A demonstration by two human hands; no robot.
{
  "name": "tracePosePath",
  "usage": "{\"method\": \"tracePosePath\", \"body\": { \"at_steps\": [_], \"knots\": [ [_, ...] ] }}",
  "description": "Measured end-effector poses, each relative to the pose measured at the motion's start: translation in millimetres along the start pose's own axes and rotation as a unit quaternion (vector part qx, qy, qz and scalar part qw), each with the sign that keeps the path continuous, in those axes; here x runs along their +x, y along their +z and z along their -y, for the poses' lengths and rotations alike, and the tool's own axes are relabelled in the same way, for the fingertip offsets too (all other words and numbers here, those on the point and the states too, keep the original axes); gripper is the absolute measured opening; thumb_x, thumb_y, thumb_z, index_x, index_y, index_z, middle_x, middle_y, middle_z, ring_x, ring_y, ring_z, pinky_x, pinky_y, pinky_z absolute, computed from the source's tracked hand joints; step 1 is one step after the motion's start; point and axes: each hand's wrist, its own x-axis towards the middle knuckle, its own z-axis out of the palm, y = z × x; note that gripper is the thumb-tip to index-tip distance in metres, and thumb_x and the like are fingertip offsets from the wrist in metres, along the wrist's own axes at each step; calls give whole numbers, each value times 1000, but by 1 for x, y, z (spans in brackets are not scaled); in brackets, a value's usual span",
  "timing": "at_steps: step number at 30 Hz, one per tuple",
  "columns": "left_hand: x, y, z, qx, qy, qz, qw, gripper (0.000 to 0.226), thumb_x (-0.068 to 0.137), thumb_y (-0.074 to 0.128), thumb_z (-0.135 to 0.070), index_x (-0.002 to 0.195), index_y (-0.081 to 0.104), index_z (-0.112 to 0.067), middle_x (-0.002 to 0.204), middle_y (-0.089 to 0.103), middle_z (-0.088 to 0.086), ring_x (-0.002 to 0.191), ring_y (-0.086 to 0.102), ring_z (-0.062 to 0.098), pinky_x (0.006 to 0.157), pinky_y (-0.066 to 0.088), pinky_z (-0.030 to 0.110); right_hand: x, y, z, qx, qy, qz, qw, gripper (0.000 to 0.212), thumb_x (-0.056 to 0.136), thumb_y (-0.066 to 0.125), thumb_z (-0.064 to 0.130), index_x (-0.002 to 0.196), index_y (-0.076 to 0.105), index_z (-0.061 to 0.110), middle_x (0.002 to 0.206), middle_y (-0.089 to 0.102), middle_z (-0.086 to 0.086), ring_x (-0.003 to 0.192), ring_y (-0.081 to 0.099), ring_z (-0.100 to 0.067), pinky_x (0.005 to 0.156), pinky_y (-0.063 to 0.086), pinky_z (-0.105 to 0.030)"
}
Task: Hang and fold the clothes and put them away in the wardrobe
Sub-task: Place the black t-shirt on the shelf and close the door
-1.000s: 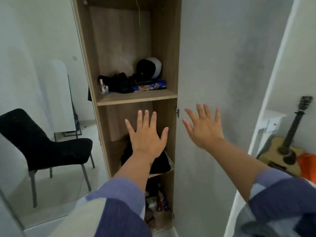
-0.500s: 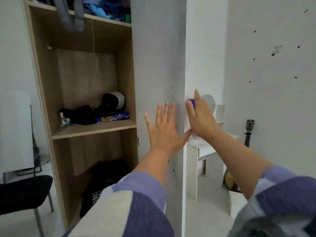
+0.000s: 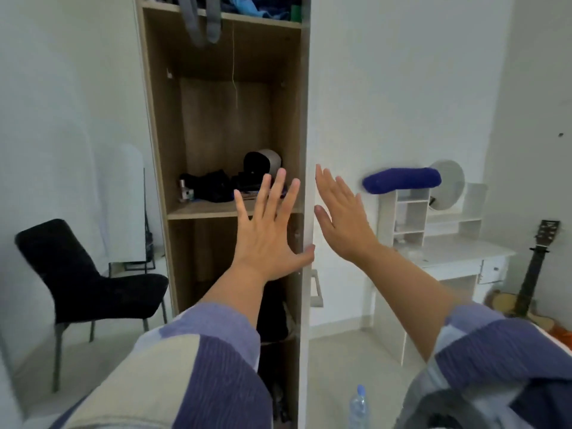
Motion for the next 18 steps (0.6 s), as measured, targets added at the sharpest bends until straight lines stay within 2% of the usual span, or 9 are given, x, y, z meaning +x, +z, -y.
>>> {"method": "tracePosePath", "body": {
  "at_steps": [3,7,10,14,18],
  "knots": [
    [-15,-8,33,27,-22,1,999,105,73,40,-66,148,-19,-25,159,-14,7,147,-11,27,111,-1,66,15,30,24,13,-40,22,999,60,100,25,50,145,-14,45,160,-12,6,148,-9,-22,115,-2,-54],
    [-25,-14,79,93,-49,14,994,102,72,50,-58,153,-4,-26,160,-9,7,147,-10,29,110,-1,67,31,76,46,40,11,109,993,77,86,29,72,144,-17,48,156,-27,4,145,-22,-26,113,-8,-57],
    [-26,-12,109,155,-89,37,983,104,76,50,-62,151,-13,-27,157,-23,6,144,-21,31,109,-10,66,48,110,63,-3,6,144,990,84,83,27,77,142,-23,46,152,-36,-1,142,-29,-29,111,-11,-60],
    [-23,0,156,222,-133,68,963,117,73,53,-74,146,-26,-28,151,-37,7,140,-31,33,108,-10,67,84,146,93,-26,-32,96,995,94,83,35,74,139,-32,39,150,-40,-5,140,-31,-31,112,-9,-62],
    [-14,22,202,245,-160,89,952,125,69,55,-78,141,-35,-29,147,-43,8,137,-35,35,105,-17,65,128,172,110,-60,-51,56,995,112,75,48,77,141,-33,36,150,-40,-7,139,-33,-32,110,-13,-61]
  ]
}}
